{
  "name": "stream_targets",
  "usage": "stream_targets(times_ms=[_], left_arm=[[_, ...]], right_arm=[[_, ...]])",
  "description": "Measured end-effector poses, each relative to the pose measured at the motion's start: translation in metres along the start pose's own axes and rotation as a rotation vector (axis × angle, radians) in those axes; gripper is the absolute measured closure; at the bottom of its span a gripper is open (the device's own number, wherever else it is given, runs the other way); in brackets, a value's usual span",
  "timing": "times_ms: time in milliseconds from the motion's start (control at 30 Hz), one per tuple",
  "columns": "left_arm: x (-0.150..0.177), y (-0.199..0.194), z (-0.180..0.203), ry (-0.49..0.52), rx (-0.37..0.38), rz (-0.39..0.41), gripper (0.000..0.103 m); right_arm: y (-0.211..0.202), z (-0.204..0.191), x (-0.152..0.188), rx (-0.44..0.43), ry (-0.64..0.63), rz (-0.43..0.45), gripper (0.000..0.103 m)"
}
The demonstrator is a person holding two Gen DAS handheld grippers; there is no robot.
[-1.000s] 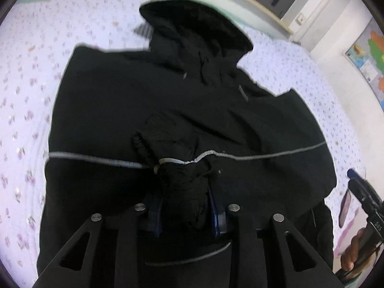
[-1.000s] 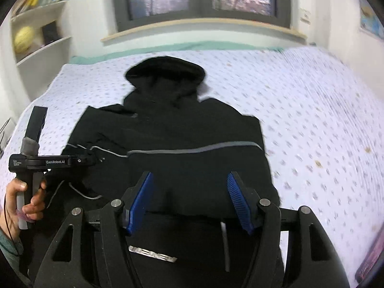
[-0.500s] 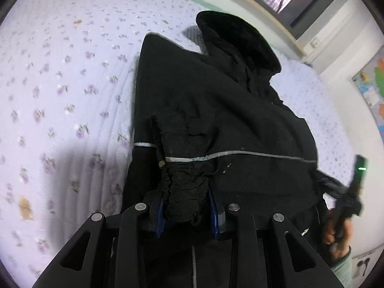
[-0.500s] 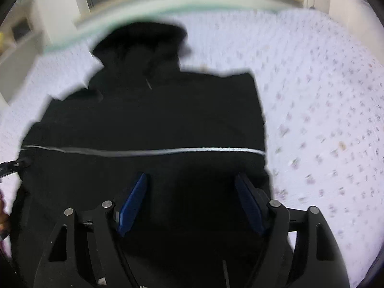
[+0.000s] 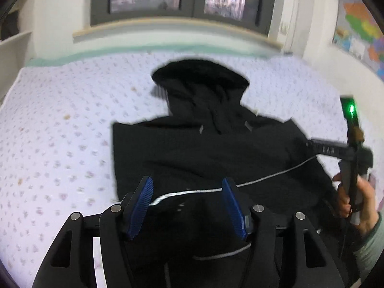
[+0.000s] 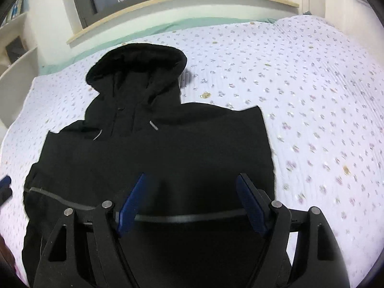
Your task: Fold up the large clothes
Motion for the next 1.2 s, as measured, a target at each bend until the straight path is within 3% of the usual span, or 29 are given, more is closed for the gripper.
stream_targets(times_ms=[67, 100, 133, 200, 333, 400, 467, 567, 633, 667, 767, 900, 1133, 1200], left_arm=[[0.013, 0.038, -0.004, -0.052, -0.002, -0.091, 0.042], [0.028, 0.066, -0.018, -0.101, -0.018, -0.164, 0.043], [0.035, 0.079, -0.023, -0.129, 0.0, -0.181, 0.044], [0.036, 0.081, -0.02, -0.122, 0.007, -0.155, 0.044], [0.032, 0.065, -0.014, -0.091, -0.018, -0.137, 0.044], [0.028, 0.037, -0.01, -0.113, 0.037, -0.074, 0.044], [0.026, 0.012, -0.007, -0.133, 0.107, -0.005, 0.044], [0.03, -0.002, -0.01, -0.145, 0.108, 0.029, 0.043], [0.045, 0.027, -0.021, -0.168, 0.049, -0.05, 0.044], [0.055, 0.045, -0.025, -0.179, 0.063, -0.082, 0.044], [0.066, 0.047, -0.029, -0.2, 0.098, 0.002, 0.044], [0.067, 0.047, -0.024, -0.154, 0.052, 0.008, 0.044], [0.065, 0.038, -0.023, -0.137, 0.039, 0.069, 0.044], [0.066, 0.04, -0.023, -0.135, 0.032, 0.059, 0.044]], right_arm=[[0.034, 0.0, 0.016, 0.095, -0.057, -0.08, 0.023], [0.044, 0.0, 0.022, 0.117, -0.085, -0.102, 0.023], [0.051, -0.001, 0.027, 0.129, -0.118, -0.09, 0.023], [0.048, -0.002, 0.031, 0.129, -0.135, -0.044, 0.023], [0.034, 0.005, 0.035, 0.056, -0.119, -0.041, 0.023], [0.005, 0.006, 0.04, -0.005, -0.092, -0.011, 0.023], [-0.039, 0.005, 0.051, -0.08, -0.086, 0.075, 0.023], [-0.058, 0.014, 0.078, -0.041, -0.118, 0.068, 0.023], [-0.037, 0.019, 0.103, 0.003, -0.165, -0.003, 0.024], [-0.03, 0.019, 0.113, -0.011, -0.18, -0.002, 0.024], [-0.033, 0.023, 0.112, -0.041, -0.133, 0.054, 0.024], [-0.04, 0.018, 0.115, 0.01, -0.162, 0.073, 0.024], [-0.065, 0.009, 0.133, 0.055, -0.16, 0.133, 0.022], [-0.037, 0.016, 0.119, 0.076, -0.172, 0.137, 0.02]])
Point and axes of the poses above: each gripper's, at about its wrist camera, not at the fingertips, and y roughly the way its jaws point, z to its right, x to its underside, the point moved 8 cm from there along y, roughly the way its jaws point, and after that the axes turned 3 degrees about -y, right-handed, at the moved point
